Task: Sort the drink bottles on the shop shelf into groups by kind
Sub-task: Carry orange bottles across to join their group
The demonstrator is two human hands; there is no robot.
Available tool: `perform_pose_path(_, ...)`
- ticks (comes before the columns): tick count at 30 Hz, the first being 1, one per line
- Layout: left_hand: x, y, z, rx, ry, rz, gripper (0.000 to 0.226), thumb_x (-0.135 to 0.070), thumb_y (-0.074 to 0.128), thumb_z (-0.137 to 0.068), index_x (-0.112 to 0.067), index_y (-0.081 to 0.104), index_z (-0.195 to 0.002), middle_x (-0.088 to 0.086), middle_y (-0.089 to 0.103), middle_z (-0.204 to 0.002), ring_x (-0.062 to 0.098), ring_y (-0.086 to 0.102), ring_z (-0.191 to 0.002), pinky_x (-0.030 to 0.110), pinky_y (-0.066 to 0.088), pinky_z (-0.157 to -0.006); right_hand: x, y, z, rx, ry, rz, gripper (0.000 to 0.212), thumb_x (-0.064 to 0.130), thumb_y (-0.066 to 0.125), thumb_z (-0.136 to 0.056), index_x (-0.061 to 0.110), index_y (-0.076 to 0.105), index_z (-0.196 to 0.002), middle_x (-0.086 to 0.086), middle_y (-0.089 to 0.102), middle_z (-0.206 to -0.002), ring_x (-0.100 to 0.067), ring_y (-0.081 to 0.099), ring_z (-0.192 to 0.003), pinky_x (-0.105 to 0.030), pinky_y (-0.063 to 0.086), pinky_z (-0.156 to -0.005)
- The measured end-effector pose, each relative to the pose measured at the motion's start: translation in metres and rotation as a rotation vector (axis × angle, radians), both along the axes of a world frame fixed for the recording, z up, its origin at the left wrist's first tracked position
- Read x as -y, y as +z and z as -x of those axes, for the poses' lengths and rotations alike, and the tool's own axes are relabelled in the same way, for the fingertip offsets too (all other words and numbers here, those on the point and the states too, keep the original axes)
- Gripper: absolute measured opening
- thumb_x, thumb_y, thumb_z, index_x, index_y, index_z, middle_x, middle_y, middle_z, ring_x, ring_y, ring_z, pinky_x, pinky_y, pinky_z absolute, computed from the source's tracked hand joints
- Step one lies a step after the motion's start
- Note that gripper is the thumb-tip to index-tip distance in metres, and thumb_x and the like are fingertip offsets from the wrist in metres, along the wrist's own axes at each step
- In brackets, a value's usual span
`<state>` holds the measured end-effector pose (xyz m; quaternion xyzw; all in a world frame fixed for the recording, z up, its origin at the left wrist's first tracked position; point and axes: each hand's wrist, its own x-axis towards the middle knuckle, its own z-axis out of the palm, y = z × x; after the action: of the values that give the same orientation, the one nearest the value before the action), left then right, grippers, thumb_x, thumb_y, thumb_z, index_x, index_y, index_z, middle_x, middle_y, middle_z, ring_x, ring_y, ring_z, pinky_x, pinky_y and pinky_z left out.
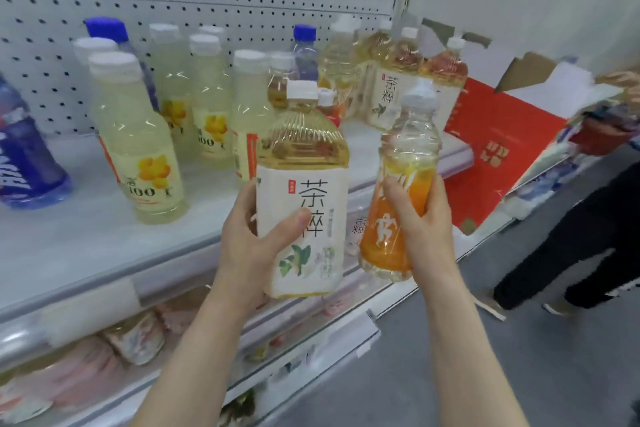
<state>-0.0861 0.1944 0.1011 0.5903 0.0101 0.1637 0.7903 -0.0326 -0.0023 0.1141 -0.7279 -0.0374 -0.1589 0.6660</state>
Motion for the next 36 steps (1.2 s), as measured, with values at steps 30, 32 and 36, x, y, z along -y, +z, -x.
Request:
perform_pose_path(30,0.081,0.015,-0.065,-0.003,0.616,0.104,0.104,-0.064,0.093,-0.019,-0.023,0.064,-0.110,0.008,0.077,-0.098,0.030,0.075,-0.084,0.045,0.059,-0.064,-0.001,0.018,-0.222,0.238,0.570,0.087,0.068,0.021,0.078,-0.088,0.023,0.041,-0.145,0.014,0.058,-0.135,0.002,0.055,-0.124,-0.030,0.046,-0.107)
perform_pose_path(32,0.089,0.016,-0.071,0.006,0.587,0.070,0.094,-0.059,0.095,-0.022,-0.025,0.064,-0.104,0.007,0.077,-0.096,0.029,0.075,-0.082,0.043,0.059,-0.061,-0.001,0.022,-0.220,0.236,0.584,0.139,0.070,0.026,0.077,-0.088,0.020,0.039,-0.146,0.009,0.056,-0.139,0.000,0.054,-0.126,-0.036,0.045,-0.110)
perform_pose_path(36,0.104,0.021,-0.088,0.016,0.500,-0.054,0.074,-0.041,0.084,-0.043,-0.027,0.061,-0.112,-0.001,0.077,-0.099,0.022,0.075,-0.087,0.030,0.060,-0.062,0.033,0.042,-0.198,0.289,0.484,0.137,0.080,0.067,0.056,-0.085,0.029,0.032,-0.152,0.009,0.048,-0.145,-0.005,0.046,-0.133,-0.038,0.040,-0.113)
